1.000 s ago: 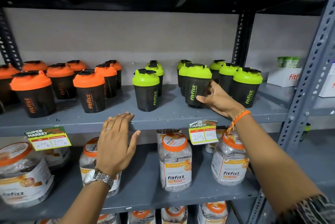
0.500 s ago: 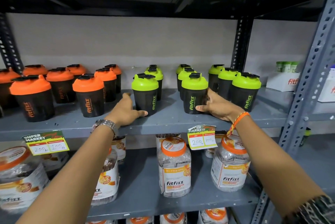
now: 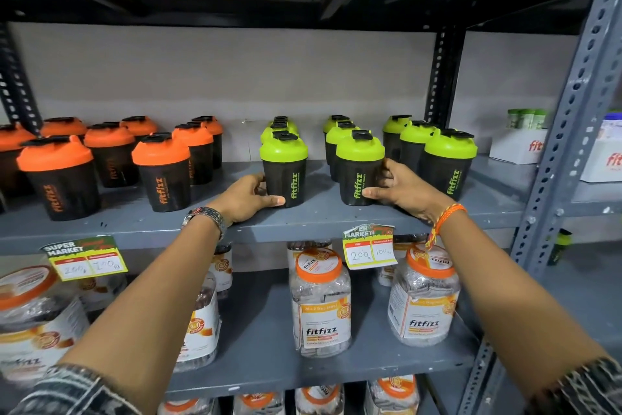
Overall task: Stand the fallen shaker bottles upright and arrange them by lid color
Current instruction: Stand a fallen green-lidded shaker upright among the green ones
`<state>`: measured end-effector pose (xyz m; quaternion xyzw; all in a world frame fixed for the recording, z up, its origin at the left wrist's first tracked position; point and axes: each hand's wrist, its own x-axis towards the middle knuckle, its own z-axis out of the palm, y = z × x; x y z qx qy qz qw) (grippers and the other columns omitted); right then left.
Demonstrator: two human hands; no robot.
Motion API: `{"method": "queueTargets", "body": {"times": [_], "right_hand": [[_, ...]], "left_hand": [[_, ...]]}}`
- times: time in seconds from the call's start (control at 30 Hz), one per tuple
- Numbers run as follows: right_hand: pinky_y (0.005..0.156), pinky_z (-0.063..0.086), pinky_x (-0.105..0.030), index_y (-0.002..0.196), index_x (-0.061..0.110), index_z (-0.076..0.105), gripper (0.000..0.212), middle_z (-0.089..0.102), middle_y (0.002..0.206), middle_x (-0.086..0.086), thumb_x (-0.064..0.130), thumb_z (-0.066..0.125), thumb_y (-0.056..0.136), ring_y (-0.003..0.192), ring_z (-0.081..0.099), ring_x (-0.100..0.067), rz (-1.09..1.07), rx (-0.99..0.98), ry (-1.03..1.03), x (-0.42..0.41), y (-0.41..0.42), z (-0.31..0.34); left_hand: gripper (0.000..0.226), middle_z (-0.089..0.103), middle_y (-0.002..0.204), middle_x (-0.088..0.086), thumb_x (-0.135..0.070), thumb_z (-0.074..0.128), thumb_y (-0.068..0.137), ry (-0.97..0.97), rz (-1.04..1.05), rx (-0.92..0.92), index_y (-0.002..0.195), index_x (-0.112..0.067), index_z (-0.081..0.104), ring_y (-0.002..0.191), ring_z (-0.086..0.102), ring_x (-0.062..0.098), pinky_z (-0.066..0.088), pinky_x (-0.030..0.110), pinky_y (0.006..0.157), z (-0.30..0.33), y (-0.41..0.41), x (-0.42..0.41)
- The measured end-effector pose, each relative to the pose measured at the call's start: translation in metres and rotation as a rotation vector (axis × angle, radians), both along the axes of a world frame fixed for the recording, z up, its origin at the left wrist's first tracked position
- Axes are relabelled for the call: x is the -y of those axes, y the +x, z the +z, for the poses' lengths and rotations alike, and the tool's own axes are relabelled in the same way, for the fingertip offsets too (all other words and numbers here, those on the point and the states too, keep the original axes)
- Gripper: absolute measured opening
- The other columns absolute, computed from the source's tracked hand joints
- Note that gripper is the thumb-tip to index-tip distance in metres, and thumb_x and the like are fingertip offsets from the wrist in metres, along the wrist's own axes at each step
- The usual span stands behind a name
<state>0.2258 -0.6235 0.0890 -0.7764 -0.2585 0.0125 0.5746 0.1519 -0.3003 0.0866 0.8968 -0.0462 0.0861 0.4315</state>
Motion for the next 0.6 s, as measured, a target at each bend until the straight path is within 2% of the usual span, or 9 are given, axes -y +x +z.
{"method": "queueTargets", "body": {"times": [0.07,0.13,0.23,0.33,0.47,0.6], "right_hand": [[0.103,0.052,-0.042,0.137,0.012,0.048,0.065,0.064,0.133,-0.010,0.000,0.076,0.080,0.123,0.062,-0.021,0.012,-0.012,0.024,0.003,0.001,-0.004],[0.102,0.052,-0.038,0.135,0.013,0.051,0.061,0.066,0.131,-0.009,0.000,0.075,0.080,0.123,0.062,-0.020,0.024,-0.013,0.038,0.005,0.000,-0.005],[0.102,0.053,-0.039,0.135,0.010,0.051,0.069,0.066,0.130,-0.012,0.011,0.081,0.072,0.122,0.063,-0.022,0.038,-0.021,0.072,0.004,-0.004,-0.005],[0.104,0.051,-0.042,0.138,0.007,0.048,0.084,0.064,0.133,-0.013,0.022,0.085,0.064,0.122,0.064,-0.023,0.043,-0.019,0.087,0.003,-0.007,-0.007],[0.107,0.048,-0.043,0.140,0.008,0.046,0.066,0.063,0.135,-0.014,0.004,0.075,0.081,0.124,0.062,-0.023,0.033,-0.007,0.041,0.003,-0.003,-0.012],[0.107,0.048,-0.041,0.139,0.008,0.048,0.062,0.063,0.134,-0.013,0.001,0.074,0.083,0.124,0.062,-0.021,0.018,0.003,0.018,0.002,-0.003,-0.015]], "left_hand": [[0.051,0.069,0.128,0.005,-0.022,0.076,0.086,0.019,-0.020,0.012,0.133,-0.012,0.060,0.118,0.063,0.018,0.047,0.031,0.106,0.002,-0.004,0.004],[0.053,0.064,0.132,0.007,-0.016,0.072,0.089,0.018,-0.024,0.018,0.138,-0.008,0.052,0.120,0.059,0.018,0.046,0.022,0.099,0.001,-0.008,0.005],[0.055,0.057,0.135,0.007,-0.012,0.068,0.091,-0.014,0.001,0.030,0.139,-0.006,0.042,0.125,0.054,0.017,0.042,0.032,0.108,0.000,-0.014,0.004],[0.050,0.053,0.137,0.005,-0.010,0.064,0.094,-0.013,-0.007,0.028,0.138,-0.005,0.042,0.128,0.050,0.016,0.039,0.029,0.105,-0.002,-0.017,0.004],[0.056,0.052,0.140,0.000,-0.017,0.068,0.092,0.029,-0.009,0.046,0.142,-0.008,0.044,0.133,0.046,0.014,0.034,0.029,0.110,-0.006,-0.017,0.004],[0.057,0.053,0.132,-0.001,-0.015,0.070,0.090,0.020,0.005,0.090,0.140,-0.010,0.045,0.125,0.049,0.012,0.036,0.028,0.106,-0.009,-0.016,0.005]]}}
